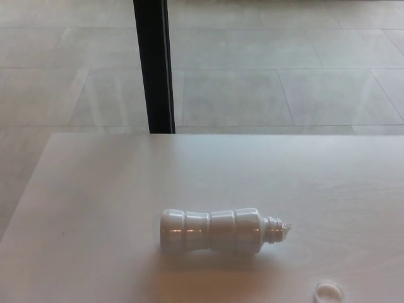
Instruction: The robot uses its left hand to to lift the bottle kept on the middle of the desk and tilts it towards its right hand. It then uses its right hand to rotate its cap to open it and places the bottle and cap back on the desk
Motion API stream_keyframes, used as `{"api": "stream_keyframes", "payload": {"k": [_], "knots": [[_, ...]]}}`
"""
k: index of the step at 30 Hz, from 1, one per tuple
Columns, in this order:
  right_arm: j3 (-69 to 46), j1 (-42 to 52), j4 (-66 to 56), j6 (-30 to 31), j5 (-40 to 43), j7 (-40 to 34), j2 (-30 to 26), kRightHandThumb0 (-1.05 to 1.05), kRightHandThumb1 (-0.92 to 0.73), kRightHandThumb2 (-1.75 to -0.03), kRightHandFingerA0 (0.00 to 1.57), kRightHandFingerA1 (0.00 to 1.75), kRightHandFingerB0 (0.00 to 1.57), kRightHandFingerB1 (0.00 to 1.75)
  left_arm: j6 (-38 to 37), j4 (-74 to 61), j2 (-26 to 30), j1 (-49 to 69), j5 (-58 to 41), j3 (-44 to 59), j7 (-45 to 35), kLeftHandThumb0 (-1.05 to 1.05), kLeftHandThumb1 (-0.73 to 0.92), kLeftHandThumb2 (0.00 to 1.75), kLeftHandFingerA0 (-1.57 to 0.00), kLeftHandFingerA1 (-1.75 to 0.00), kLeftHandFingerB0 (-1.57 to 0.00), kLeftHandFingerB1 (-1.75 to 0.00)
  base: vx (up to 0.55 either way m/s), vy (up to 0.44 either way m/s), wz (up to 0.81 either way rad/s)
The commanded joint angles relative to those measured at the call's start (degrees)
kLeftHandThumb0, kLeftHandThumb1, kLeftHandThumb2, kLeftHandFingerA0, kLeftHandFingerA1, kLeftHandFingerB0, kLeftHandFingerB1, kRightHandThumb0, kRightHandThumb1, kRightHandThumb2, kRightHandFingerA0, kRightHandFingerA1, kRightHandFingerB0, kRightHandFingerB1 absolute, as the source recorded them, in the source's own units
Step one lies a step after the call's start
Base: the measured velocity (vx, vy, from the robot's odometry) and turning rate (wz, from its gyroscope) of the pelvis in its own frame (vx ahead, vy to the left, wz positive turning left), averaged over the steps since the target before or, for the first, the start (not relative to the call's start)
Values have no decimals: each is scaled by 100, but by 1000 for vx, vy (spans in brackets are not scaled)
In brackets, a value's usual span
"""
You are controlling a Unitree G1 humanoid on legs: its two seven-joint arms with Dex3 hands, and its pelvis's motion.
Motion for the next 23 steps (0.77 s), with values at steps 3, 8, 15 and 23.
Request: {"api": "stream_keyframes", "payload": {"k": [3, 8, 15, 23], "knots": [[55, 103, -514, 82, 26, -146, 35, -49, -39, -71, 53, 115, 21, 93, -117, -22, 180, -103, -189, -69, 57, -80, 83, 63, -30, -89, 0, -47, 0, 0, 0], [87, -155, -263, 105, 30, -139, -81, -45, -38, -73, 65, 105, 17, 93, -177, 31, 204, -238, -175, -155, 88, -83, 84, 65, -29, -91, 0, -61, 0, 0, 0], [143, -451, 538, -355, -47, -256, -237, -44, -37, -69, 60, 110, 26, 85, -198, 159, 286, -328, -228, -199, 42, -82, 85, 65, -30, -88, 0, -66, 0, 0, 0], [114, -220, 160, -278, 36, -266, -136, -44, -35, -70, 86, 108, 21, 92, -240, 234, 346, -263, -223, -363, -11, -85, 60, 106, -37, -79, -2, -61, 0, 0, 0]]}}
